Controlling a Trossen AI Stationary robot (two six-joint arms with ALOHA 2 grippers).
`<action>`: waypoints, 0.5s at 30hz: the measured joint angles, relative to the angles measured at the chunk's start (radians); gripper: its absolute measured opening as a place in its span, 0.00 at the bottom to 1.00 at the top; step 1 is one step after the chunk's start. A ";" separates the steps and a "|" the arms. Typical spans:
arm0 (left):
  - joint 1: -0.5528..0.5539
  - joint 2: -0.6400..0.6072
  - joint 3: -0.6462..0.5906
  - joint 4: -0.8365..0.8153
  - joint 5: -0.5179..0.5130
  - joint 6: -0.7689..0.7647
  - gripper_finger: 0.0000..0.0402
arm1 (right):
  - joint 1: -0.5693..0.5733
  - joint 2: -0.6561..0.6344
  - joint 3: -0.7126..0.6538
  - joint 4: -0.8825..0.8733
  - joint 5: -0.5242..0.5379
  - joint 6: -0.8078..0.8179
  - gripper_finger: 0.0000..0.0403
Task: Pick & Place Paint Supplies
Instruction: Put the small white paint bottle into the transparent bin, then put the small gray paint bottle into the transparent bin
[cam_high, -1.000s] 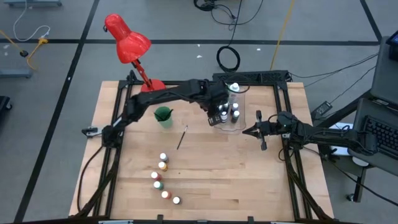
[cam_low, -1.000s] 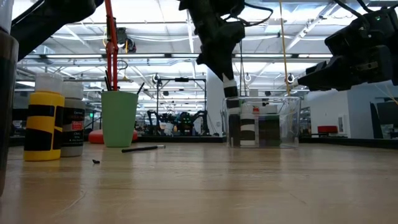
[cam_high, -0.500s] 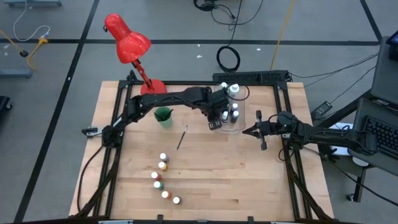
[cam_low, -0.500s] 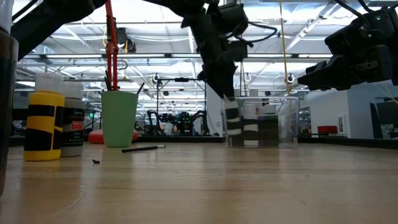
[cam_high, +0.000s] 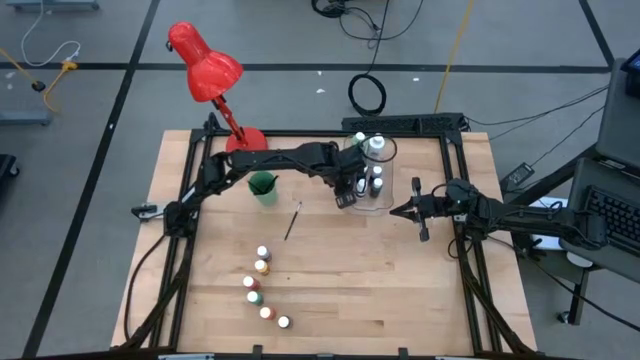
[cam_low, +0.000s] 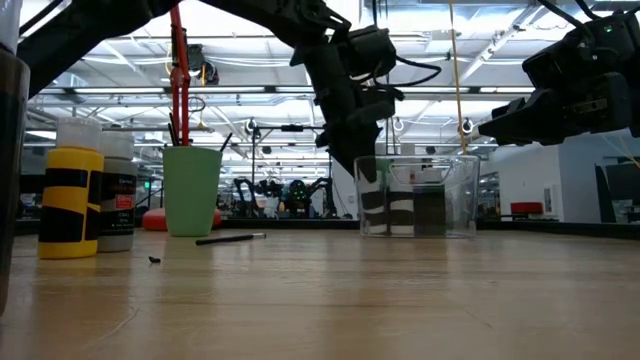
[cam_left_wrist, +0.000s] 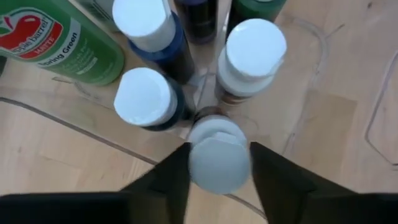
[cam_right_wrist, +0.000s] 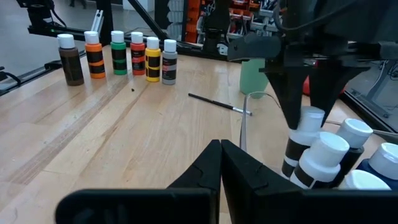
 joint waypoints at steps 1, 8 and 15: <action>0.000 0.001 0.003 -0.003 0.001 -0.001 0.44 | 0.000 0.000 0.000 0.000 0.000 0.000 0.01; -0.003 -0.011 0.125 -0.135 -0.006 -0.001 0.65 | 0.000 0.000 0.000 -0.001 0.000 0.000 0.01; -0.050 -0.019 0.358 -0.486 -0.007 -0.011 0.73 | 0.000 0.000 0.000 -0.009 0.000 0.000 0.01</action>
